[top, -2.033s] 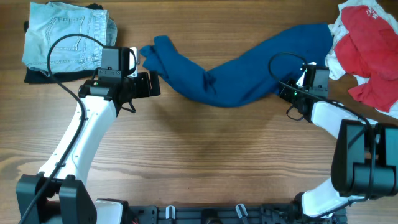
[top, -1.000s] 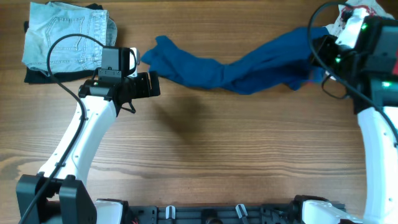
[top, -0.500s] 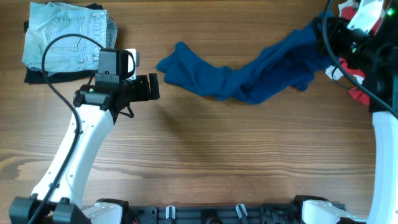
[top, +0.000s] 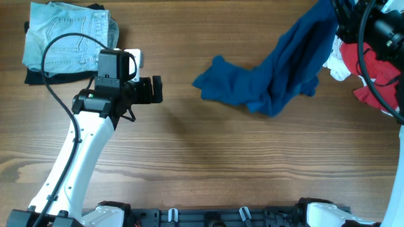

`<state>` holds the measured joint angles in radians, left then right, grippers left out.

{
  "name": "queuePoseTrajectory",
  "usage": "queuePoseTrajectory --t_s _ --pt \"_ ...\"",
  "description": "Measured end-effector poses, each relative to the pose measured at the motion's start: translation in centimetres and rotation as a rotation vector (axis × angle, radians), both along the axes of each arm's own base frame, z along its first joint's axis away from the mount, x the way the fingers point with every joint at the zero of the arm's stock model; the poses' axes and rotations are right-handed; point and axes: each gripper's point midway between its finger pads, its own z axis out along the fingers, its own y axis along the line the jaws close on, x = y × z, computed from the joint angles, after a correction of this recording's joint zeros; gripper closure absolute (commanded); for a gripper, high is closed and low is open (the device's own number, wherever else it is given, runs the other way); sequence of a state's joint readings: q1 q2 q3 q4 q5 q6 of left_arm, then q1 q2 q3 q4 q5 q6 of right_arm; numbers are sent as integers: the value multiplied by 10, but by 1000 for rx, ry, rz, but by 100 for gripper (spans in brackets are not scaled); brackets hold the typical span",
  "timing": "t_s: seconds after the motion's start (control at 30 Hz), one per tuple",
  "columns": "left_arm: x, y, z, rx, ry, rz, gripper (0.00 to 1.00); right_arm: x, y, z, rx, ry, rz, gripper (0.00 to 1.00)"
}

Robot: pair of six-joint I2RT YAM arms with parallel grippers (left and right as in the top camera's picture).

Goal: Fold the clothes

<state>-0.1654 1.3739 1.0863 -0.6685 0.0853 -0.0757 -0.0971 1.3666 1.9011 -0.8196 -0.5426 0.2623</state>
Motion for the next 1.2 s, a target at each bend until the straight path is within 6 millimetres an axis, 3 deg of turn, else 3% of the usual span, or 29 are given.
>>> queuePoseTrajectory --t_s 0.2,0.33,0.5,0.73,0.87,1.0,1.2 --pt "-3 -60 15 -63 -72 -205 0 16 -1 -27 6 92 2 96" --pt "-4 -116 37 -114 -190 -353 0 22 -2 -40 9 135 5 96" --pt "3 -167 65 -181 -348 -455 0 20 -1 -43 -3 145 15 96" --pt "12 -235 73 -297 -473 -536 0 18 -1 -46 -5 159 17 96" --pt "5 -274 81 -377 -536 -582 0 18 0 -47 -4 161 19 96" --pt "-5 -295 97 -444 -587 -598 0 18 0 -47 -4 162 20 96" --pt "-7 -306 131 -506 -716 -530 0 17 0 -48 -4 166 20 96"
